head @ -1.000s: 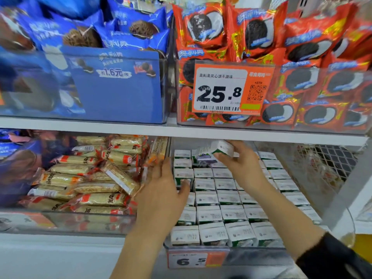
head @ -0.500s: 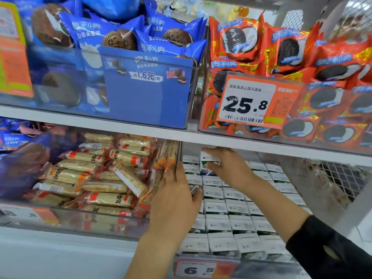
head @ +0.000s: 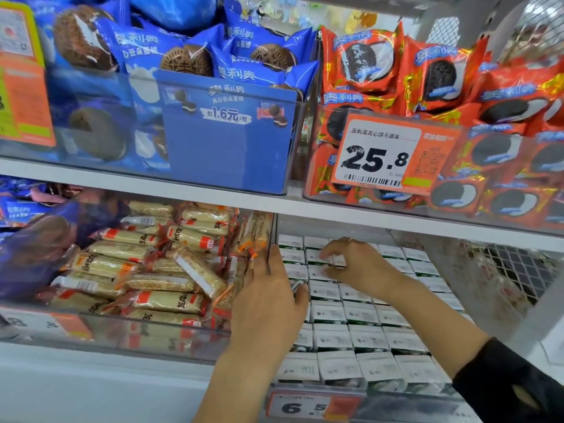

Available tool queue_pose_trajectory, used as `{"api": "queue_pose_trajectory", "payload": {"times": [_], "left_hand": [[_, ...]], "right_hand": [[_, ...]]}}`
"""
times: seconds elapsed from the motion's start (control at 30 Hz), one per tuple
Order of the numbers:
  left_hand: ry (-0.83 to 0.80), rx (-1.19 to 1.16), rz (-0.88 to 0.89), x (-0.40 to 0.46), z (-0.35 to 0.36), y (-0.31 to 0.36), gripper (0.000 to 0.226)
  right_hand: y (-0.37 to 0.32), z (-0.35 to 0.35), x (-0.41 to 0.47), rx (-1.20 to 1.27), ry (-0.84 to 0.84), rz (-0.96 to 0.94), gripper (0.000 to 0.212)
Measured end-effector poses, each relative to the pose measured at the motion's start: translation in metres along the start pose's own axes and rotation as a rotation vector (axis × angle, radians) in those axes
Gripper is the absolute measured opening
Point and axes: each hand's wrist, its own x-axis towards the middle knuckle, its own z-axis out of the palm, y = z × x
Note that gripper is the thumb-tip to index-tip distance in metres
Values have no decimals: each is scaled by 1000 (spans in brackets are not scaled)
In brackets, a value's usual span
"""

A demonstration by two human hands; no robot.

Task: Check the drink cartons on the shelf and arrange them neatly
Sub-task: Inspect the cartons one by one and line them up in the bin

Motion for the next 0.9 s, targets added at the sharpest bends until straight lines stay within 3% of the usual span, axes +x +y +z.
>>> {"api": "queue_pose_trajectory", "payload": {"times": [0.1, 0.3, 0.47, 0.6, 0.73, 0.9], "left_hand": [[-8, 3, -8, 0, 0, 1, 76], [4, -4, -8, 0, 0, 2, 75], [16, 3, -16, 1, -1, 4, 73], [4, 2, -7, -1, -2, 3, 73], [-8, -3, -19, 0, -2, 2, 74], [-16, 0, -1, -1, -4, 1, 76]], "right_hand": [[-2, -4, 0, -66, -119, 21, 30], [-13, -7, 15, -242, -182, 10, 40], [-14, -1, 17, -234, -163, 11, 48], [-9, 11, 3, -119, -44, 2, 46], [-10, 10, -18, 120, 181, 14, 42], [-10, 4, -52, 489, 472, 45, 19]]}}
